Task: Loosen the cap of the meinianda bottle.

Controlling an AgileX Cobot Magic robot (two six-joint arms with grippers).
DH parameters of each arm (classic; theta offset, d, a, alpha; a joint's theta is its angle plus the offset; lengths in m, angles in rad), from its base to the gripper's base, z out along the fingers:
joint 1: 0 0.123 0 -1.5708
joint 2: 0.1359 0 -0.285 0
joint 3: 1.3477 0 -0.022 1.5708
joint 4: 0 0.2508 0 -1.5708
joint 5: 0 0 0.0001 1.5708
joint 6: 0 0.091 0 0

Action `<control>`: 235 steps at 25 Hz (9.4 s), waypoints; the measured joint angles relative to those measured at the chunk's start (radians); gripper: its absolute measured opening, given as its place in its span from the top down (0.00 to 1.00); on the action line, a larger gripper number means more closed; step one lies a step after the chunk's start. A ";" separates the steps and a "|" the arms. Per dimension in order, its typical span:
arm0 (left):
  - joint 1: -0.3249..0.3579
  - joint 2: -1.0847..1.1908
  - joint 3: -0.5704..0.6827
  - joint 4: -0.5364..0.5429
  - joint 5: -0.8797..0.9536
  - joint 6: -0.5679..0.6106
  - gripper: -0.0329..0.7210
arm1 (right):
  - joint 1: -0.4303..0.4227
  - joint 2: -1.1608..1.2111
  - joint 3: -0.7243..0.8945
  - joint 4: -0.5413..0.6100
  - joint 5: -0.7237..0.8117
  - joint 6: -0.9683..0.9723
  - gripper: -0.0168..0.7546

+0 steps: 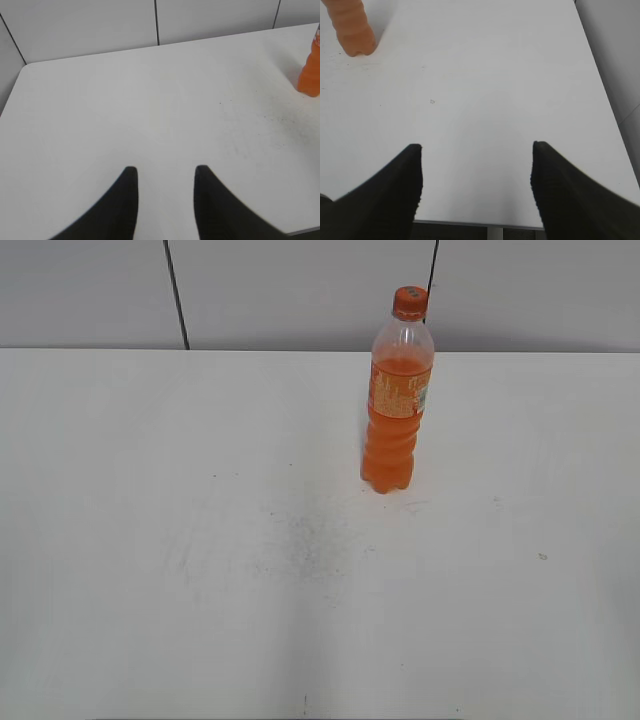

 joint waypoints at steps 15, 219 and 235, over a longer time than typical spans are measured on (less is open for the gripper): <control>0.000 0.000 0.000 0.000 0.000 0.000 0.64 | 0.000 0.000 0.000 0.000 0.000 0.000 0.32; -0.429 2.471 -1.131 1.493 -2.010 -1.050 0.42 | 0.311 1.795 -1.254 0.133 0.201 0.013 0.62; -0.430 2.469 -1.132 1.505 -2.009 -1.045 0.42 | 0.311 1.792 -1.255 0.132 0.216 -1.099 0.62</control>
